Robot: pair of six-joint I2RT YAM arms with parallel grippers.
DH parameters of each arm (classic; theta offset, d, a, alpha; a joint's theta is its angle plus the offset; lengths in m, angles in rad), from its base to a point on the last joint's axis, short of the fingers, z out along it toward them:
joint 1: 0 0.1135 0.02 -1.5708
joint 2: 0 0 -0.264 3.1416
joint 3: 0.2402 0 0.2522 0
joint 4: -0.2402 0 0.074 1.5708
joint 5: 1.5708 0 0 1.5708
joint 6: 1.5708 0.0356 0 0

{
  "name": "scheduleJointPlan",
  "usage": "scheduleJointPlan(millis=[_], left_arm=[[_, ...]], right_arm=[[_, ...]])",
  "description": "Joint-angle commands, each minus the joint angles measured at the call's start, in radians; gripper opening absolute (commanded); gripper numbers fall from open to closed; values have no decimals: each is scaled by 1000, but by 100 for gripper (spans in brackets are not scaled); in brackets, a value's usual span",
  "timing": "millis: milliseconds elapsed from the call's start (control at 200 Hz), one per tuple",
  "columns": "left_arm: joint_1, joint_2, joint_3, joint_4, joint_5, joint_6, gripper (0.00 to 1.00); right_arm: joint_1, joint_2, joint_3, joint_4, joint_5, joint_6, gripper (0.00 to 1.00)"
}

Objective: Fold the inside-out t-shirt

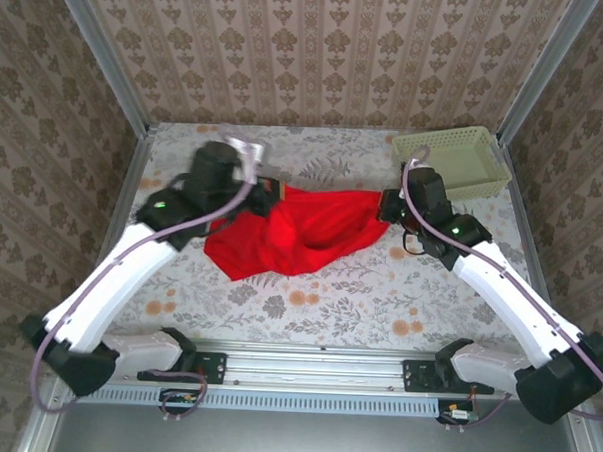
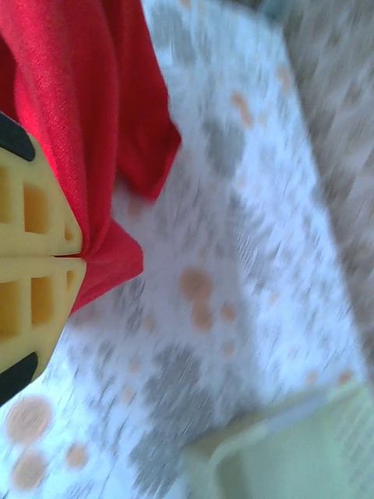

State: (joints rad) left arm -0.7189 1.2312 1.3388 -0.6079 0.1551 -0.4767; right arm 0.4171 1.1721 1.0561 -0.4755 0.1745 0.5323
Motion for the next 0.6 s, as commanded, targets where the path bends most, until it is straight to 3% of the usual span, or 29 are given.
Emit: scheduleJointPlan(millis=[0, 55, 95, 130, 190, 385, 595], left_arm=[[-53, 114, -97, 124, 70, -68, 11], [-52, 169, -118, 136, 91, -79, 21], [-49, 199, -122, 111, 67, -79, 35], [-46, 216, -123, 77, 28, -79, 45], [-37, 221, -133, 30, -43, -75, 54], [-62, 89, -315, 93, -94, -29, 61], [-104, 70, -478, 177, -78, -29, 56]], right_arm=[[-103, 22, -98, -66, -8, 58, 13], [-120, 34, -118, -64, -21, 51, 31], [-118, 38, -126, -64, -23, 44, 45], [-113, 38, -134, -69, -31, 42, 52], [-91, 19, -149, -71, -34, 38, 59], [140, -61, -234, -25, 9, 76, 63], [360, 43, -321, 195, -72, 173, 56]])
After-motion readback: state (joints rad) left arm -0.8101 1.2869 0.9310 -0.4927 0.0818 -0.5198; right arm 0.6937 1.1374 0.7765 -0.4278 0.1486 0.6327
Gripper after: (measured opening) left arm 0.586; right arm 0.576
